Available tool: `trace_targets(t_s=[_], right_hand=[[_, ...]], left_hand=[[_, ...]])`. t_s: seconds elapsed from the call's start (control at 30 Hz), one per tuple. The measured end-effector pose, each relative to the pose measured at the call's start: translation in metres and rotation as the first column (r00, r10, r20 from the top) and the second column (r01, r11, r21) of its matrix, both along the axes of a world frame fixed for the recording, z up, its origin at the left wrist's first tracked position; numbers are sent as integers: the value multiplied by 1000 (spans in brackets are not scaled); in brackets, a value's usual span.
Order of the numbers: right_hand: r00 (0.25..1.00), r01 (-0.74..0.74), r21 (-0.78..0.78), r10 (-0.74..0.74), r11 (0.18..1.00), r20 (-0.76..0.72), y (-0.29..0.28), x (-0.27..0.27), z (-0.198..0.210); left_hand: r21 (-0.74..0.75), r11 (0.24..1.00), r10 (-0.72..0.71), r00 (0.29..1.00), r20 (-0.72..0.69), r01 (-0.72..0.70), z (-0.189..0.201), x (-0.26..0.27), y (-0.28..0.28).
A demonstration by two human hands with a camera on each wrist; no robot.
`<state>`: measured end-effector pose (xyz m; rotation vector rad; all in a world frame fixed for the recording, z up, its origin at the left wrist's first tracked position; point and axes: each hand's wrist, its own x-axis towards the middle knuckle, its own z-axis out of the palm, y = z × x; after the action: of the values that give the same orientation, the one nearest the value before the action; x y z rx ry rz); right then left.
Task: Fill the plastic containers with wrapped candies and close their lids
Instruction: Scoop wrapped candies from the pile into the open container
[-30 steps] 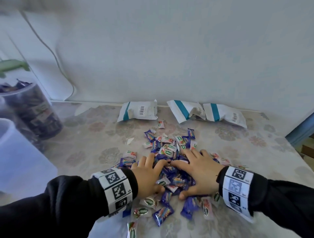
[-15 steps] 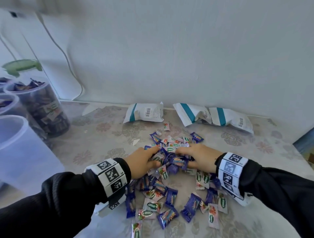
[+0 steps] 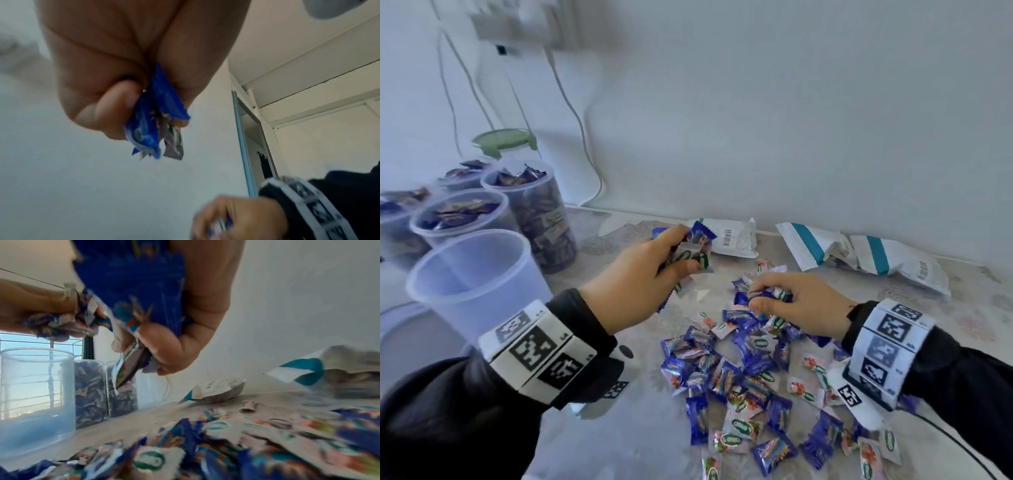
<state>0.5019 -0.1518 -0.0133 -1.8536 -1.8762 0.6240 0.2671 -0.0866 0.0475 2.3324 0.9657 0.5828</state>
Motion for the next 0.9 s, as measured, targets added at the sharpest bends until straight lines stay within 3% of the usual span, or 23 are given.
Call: trace_targets(t_s=[0.27, 0.53, 0.7, 0.9], right_hand=[[995, -94, -3, 94, 996, 34, 22, -58, 7], [993, -98, 3, 98, 995, -58, 37, -107, 12], [994, -77, 28, 79, 997, -69, 41, -125, 10], [993, -31, 62, 38, 998, -110, 45, -140, 21]], left_hand=[[268, 952, 118, 986, 116, -146, 66, -105, 12], [307, 940, 159, 987, -2, -151, 28, -172, 52], [267, 956, 136, 990, -42, -120, 12, -188, 57], [318, 938, 160, 986, -44, -138, 1, -196, 59]])
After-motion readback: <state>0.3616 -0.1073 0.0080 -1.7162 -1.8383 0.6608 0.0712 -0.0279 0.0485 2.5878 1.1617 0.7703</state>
